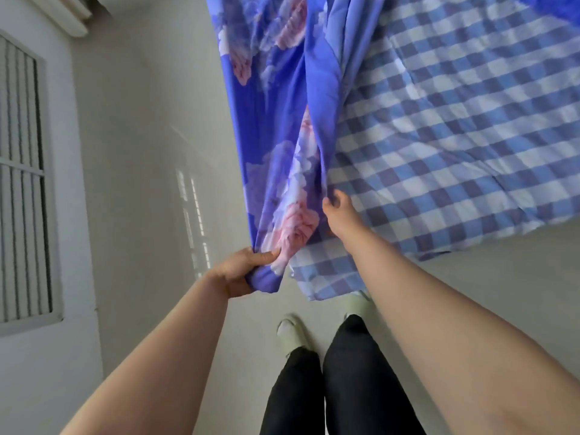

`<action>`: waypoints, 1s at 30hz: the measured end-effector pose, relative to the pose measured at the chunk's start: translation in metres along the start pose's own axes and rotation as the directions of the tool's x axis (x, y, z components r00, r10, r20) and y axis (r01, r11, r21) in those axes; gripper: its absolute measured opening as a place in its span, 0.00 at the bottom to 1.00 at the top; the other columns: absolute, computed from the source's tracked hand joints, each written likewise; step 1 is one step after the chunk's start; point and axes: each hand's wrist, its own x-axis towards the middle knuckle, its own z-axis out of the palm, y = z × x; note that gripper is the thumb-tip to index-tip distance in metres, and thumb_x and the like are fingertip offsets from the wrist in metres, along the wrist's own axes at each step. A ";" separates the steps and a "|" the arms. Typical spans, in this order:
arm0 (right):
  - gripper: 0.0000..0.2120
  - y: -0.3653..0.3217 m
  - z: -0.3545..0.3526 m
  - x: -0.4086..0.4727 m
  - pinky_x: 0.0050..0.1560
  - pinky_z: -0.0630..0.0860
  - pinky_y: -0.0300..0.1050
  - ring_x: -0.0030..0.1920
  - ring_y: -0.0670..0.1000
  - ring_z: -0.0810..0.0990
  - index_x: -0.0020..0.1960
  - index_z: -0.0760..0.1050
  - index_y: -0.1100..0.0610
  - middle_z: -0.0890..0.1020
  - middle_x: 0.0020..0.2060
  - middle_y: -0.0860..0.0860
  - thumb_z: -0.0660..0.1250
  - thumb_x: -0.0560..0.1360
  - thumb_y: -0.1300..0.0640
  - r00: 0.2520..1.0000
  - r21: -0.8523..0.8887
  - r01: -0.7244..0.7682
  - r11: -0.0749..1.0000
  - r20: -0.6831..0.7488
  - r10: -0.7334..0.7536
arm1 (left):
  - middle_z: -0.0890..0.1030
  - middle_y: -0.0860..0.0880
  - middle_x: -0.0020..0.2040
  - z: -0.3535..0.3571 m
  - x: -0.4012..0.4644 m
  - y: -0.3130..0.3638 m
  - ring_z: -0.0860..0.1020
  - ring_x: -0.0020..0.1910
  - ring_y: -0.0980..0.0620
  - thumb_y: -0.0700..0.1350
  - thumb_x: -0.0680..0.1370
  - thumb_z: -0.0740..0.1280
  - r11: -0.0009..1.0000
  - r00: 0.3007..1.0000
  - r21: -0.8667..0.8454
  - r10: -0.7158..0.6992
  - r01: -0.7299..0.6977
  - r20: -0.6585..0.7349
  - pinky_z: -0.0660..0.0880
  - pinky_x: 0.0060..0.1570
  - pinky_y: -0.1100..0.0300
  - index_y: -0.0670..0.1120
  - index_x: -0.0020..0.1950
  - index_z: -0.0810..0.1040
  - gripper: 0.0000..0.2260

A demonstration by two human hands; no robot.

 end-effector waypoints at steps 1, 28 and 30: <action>0.21 0.002 0.002 0.008 0.62 0.72 0.49 0.61 0.57 0.76 0.69 0.67 0.57 0.75 0.64 0.56 0.57 0.80 0.47 0.995 0.088 -0.096 0.991 -0.015 0.098 | 0.84 0.47 0.36 0.002 -0.007 0.003 0.82 0.34 0.53 0.46 0.55 0.83 1.000 0.997 0.001 -0.013 0.013 0.070 0.78 0.35 0.63 0.43 0.39 0.85 0.16; 0.13 -0.042 -0.110 0.056 0.51 0.74 0.45 0.49 0.53 0.80 0.55 0.74 0.57 0.81 0.50 0.52 0.55 0.81 0.51 0.960 -0.034 0.272 0.962 -0.055 -0.274 | 0.77 0.41 0.54 0.179 0.079 0.079 0.75 0.53 0.39 0.47 0.82 0.56 0.301 0.799 0.944 0.532 0.132 -0.281 0.62 0.41 0.54 0.44 0.52 0.70 0.08; 0.14 -0.074 -0.111 0.093 0.51 0.73 0.43 0.49 0.53 0.78 0.54 0.74 0.59 0.80 0.49 0.53 0.61 0.79 0.49 0.975 -0.178 0.214 0.960 0.096 -0.200 | 0.77 0.41 0.53 0.185 0.077 0.070 0.75 0.52 0.39 0.49 0.83 0.55 0.258 0.852 0.961 0.477 0.102 -0.218 0.66 0.43 0.53 0.45 0.50 0.68 0.08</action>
